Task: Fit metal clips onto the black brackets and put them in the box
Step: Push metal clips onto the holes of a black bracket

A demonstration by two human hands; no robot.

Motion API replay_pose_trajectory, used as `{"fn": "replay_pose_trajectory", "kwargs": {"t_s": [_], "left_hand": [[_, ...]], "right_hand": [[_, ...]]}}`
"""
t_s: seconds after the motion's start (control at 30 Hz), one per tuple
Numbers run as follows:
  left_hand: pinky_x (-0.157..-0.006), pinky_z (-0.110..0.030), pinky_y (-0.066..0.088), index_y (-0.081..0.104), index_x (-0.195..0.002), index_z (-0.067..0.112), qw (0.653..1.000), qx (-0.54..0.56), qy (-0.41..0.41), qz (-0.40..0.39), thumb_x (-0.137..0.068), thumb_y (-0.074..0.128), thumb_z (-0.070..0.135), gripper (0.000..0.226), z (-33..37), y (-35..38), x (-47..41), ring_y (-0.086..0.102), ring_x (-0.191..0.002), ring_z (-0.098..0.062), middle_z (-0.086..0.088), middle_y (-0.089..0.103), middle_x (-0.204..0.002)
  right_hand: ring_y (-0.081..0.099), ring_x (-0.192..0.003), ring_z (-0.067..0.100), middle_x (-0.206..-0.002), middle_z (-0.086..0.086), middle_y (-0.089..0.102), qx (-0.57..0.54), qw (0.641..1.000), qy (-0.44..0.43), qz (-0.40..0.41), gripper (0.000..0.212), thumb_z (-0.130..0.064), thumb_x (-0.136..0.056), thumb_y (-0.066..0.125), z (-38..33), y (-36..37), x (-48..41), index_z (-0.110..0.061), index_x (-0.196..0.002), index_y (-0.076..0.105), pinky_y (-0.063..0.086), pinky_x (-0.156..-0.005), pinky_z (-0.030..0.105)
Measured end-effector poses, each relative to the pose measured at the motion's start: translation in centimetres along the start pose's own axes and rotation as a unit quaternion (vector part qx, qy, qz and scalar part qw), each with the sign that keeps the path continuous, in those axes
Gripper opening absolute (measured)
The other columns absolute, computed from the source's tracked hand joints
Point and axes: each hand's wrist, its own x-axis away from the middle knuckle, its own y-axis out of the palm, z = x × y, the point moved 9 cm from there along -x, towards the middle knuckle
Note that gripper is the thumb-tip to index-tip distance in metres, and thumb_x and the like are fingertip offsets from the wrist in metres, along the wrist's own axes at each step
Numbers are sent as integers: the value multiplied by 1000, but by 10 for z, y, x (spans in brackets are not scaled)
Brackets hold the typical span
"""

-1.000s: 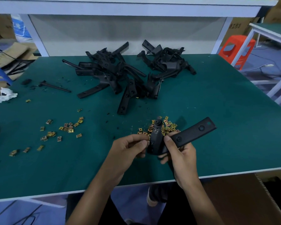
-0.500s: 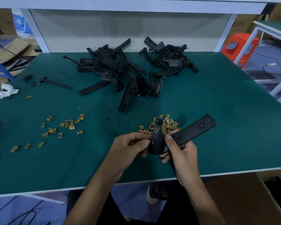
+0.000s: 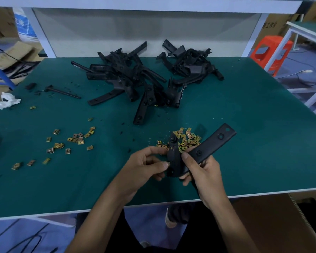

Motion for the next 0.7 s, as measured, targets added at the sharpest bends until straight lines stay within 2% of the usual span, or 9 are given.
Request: {"fn": "replay_pose_trajectory", "kwargs": {"t_s": [0.2,0.43,0.53,0.6,0.63,0.67,0.7], "left_hand": [[-64,-23,52,65,-124,24,996,-50,-24,-68,-80,76,19,46,-2,8,-1,68,-71,-17,-7,70,-80],[-65,-22,53,69,-111,31,997,-52,1,-58,-83,76,21,30,7,12,-8,68,-74,-11,-3,75,-84],[-65,-23,54,73,-108,31,997,-27,10,-72,-89,69,24,20,6,15,-13,69,-78,-11,-2,76,-90],[-67,-23,54,75,-104,32,997,-57,27,-38,-97,61,25,17,6,5,-21,70,-79,-9,0,77,-92],[-69,-20,53,75,-99,35,991,-126,45,12,-99,59,25,18,7,-7,-29,69,-80,-5,6,77,-92],[-72,-16,50,74,-96,36,969,-222,71,76,-100,59,24,19,12,-21,-36,68,-81,1,13,76,-92],[-74,-11,47,73,-96,37,933,-317,100,135,-100,60,25,18,21,-31,-41,66,-85,4,18,74,-93]], "right_hand": [[63,-47,31,-65,7,68,33,999,5,-17,20,-47,-82,75,5,1,-1,-30,-93,70,51,-43,33],[68,-57,23,-72,9,71,-32,999,7,2,18,-42,-83,77,3,-1,-2,-28,-94,70,51,-41,28],[67,-56,22,-73,11,71,-67,998,12,19,14,-39,-84,77,2,-4,-2,-28,-91,71,51,-40,27],[66,-54,21,-73,12,71,-91,995,13,35,8,-32,-89,76,0,-7,-2,-26,-91,71,50,-39,26],[66,-54,20,-72,11,71,-101,994,12,43,7,-30,-91,76,-1,-9,-2,-25,-90,72,50,-38,25],[66,-54,19,-71,9,70,-109,993,12,47,6,-30,-91,75,-2,-10,-2,-25,-89,72,49,-38,24],[65,-54,19,-70,8,69,-113,992,12,48,5,-30,-90,73,-3,-10,-2,-25,-88,72,49,-38,23]]}}
